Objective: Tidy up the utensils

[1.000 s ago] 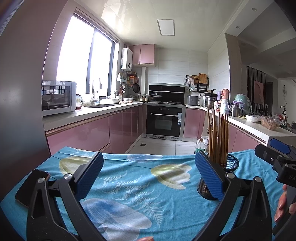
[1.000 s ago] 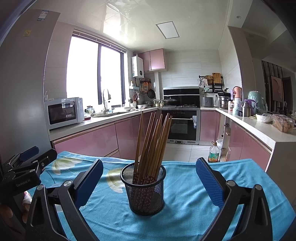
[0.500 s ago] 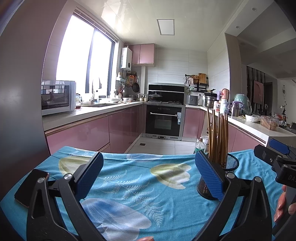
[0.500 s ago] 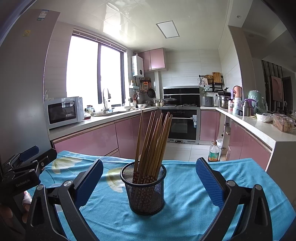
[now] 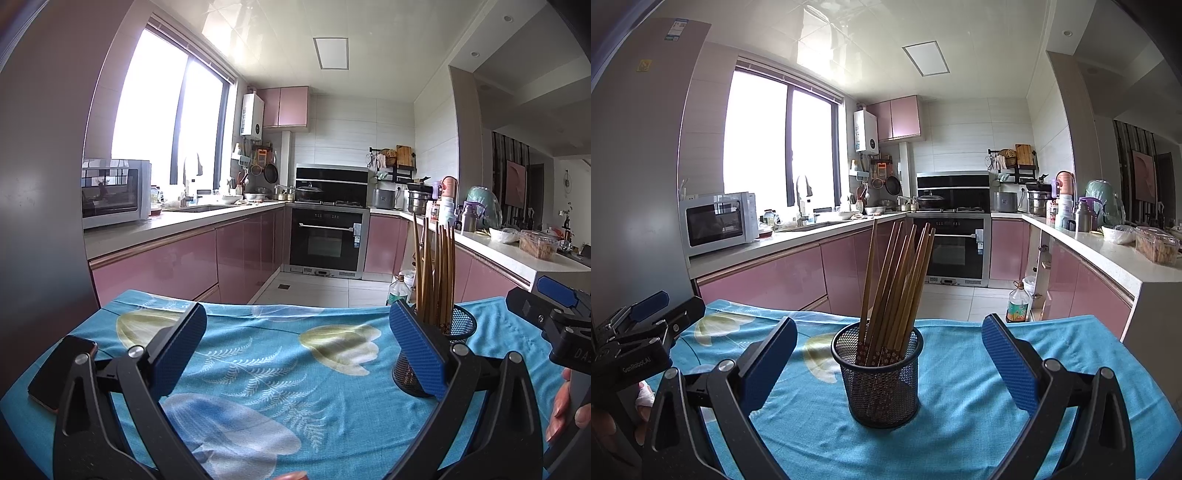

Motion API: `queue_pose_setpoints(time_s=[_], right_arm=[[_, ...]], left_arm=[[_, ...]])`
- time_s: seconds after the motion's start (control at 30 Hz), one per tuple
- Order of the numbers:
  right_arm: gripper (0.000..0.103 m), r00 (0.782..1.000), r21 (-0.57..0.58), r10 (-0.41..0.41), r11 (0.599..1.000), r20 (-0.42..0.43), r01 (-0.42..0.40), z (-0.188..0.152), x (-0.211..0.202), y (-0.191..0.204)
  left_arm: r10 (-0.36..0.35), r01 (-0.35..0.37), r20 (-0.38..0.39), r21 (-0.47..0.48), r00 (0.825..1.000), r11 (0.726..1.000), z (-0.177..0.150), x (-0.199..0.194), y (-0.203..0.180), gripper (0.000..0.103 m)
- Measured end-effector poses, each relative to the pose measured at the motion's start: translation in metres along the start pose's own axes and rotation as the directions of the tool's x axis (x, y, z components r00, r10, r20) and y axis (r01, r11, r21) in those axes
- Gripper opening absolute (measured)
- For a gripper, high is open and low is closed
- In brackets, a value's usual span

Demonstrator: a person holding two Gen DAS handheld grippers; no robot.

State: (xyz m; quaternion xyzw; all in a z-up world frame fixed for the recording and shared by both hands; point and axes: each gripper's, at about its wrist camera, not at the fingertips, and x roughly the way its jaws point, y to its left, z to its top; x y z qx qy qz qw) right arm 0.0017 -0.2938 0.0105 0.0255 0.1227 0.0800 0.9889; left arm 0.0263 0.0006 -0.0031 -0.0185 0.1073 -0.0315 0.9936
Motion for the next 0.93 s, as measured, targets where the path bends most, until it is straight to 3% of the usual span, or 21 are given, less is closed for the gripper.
queue_pose_setpoints(time_s=[0.63,0.73,0.8,0.83,0.9,0.93], right_arm=[[0.097,1.0,0.008,-0.001,1.0,-0.015,0.001,-0.001,0.002,-0.005],[0.097,0.998,0.008,-0.025,1.0,-0.061,0.026,-0.004,0.008,-0.016],[0.097,0.988,-0.02,-0.09,0.996,-0.123,0.088,-0.009,0.016,-0.03],[0.097,0.977,-0.041,-0.134,0.991,-0.168,0.129,-0.013,0.024,-0.039],[0.097,0.93,-0.067,-0.205,0.979,-0.304,0.194,-0.023,0.045,-0.064],[0.097,0.93,-0.067,-0.205,0.979,-0.304,0.194,-0.023,0.045,-0.064]], left_arm=[[-0.002,0.002,0.017,0.024,1.0,1.0,-0.006,-0.003,-0.005,0.097],[0.005,-0.004,-0.045,0.016,0.999,1.0,-0.008,0.007,-0.003,0.098],[0.008,-0.007,-0.116,0.013,0.993,1.0,-0.012,0.019,0.001,0.098],[0.021,-0.019,-0.155,0.014,0.988,1.0,-0.015,0.027,0.005,0.098],[0.037,-0.034,-0.225,0.016,0.974,0.999,-0.021,0.041,0.013,0.098],[0.042,-0.041,-0.254,0.012,0.966,0.999,-0.024,0.047,0.019,0.098]])
